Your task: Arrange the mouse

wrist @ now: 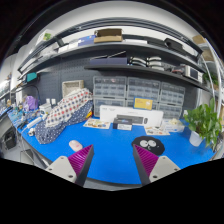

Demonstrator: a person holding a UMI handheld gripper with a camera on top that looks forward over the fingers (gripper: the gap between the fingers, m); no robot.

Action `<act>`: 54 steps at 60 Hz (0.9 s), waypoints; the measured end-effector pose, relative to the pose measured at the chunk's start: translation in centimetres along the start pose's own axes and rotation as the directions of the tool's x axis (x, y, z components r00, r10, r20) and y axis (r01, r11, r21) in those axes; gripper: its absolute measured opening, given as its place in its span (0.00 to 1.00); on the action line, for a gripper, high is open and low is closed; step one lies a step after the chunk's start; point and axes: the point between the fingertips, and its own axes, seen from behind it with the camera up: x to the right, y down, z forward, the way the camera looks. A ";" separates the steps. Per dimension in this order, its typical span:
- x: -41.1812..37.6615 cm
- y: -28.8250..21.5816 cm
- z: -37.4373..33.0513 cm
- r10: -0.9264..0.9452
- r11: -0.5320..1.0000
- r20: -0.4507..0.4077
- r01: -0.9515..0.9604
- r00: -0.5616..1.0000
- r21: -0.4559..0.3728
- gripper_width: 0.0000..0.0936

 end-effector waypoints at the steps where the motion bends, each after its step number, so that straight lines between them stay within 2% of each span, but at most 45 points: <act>1: -0.1 0.3 0.0 0.000 1.000 0.003 0.000 1.000 -0.008 0.84; 27: -10.9 12.0 6.2 0.030 0.973 0.049 -0.018 0.998 -0.229 0.84; 36: -15.7 12.8 10.4 0.049 0.962 0.064 -0.030 0.997 -0.270 0.84; 54: -19.9 12.6 19.9 0.045 0.936 0.015 -0.037 0.999 -0.351 0.84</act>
